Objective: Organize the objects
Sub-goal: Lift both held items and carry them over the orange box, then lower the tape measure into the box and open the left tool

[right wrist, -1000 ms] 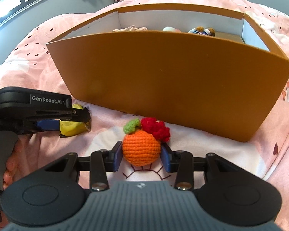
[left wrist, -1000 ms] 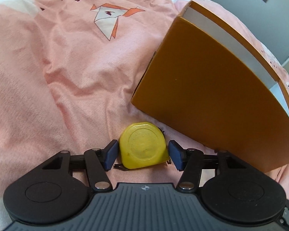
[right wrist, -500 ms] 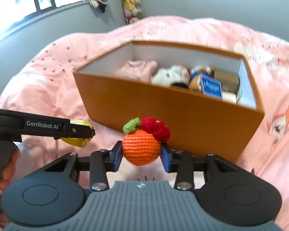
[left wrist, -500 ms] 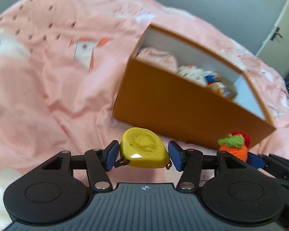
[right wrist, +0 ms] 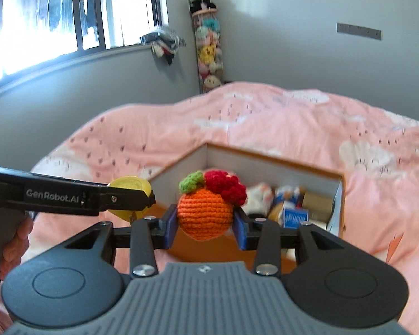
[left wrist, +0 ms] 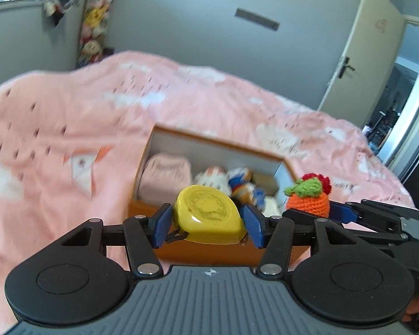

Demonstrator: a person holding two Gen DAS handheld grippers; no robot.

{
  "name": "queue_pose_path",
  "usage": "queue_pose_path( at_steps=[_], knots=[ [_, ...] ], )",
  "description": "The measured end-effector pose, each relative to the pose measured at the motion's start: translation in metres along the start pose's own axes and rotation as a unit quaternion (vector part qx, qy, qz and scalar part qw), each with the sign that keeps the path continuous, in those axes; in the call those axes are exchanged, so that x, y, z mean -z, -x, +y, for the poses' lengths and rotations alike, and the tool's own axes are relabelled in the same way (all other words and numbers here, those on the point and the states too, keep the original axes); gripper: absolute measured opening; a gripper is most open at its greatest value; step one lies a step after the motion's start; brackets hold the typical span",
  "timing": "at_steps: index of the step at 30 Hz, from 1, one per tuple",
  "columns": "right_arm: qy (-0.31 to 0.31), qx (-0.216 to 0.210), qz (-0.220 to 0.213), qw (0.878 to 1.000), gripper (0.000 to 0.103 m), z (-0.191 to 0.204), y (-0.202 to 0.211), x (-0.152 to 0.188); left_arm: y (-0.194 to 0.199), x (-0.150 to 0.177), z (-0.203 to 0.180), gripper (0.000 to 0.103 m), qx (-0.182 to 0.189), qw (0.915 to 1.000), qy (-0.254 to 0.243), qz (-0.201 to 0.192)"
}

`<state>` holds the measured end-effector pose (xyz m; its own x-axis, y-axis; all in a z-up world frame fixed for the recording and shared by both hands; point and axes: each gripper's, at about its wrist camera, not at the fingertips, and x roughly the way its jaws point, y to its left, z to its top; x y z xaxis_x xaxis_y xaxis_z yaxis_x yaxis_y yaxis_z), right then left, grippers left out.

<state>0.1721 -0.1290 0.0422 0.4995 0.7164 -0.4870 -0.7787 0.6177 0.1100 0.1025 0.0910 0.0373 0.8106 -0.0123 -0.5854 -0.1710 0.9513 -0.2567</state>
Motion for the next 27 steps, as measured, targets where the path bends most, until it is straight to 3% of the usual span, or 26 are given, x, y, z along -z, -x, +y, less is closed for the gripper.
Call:
queue_pose_path(
  at_steps=[4, 9, 18, 27],
  knots=[
    [-0.015, 0.003, -0.008, 1.000, 0.043, -0.013, -0.008, -0.025, -0.010, -0.023, -0.012, 0.064, 0.003, 0.9996, -0.024, -0.014],
    [-0.048, 0.005, 0.015, 0.999, 0.043, -0.030, -0.036, -0.037, -0.046, -0.035, -0.015, 0.064, -0.019, 0.9988, -0.044, 0.001],
    [-0.097, 0.001, 0.079, 0.992, 0.043, -0.050, -0.084, -0.028, -0.100, -0.023, -0.007, 0.064, -0.053, 0.9925, -0.080, 0.075],
    [-0.108, -0.016, 0.126, 0.986, 0.043, -0.052, -0.114, -0.024, -0.128, -0.014, 0.006, 0.064, -0.072, 0.9798, -0.101, 0.157]
  ],
)
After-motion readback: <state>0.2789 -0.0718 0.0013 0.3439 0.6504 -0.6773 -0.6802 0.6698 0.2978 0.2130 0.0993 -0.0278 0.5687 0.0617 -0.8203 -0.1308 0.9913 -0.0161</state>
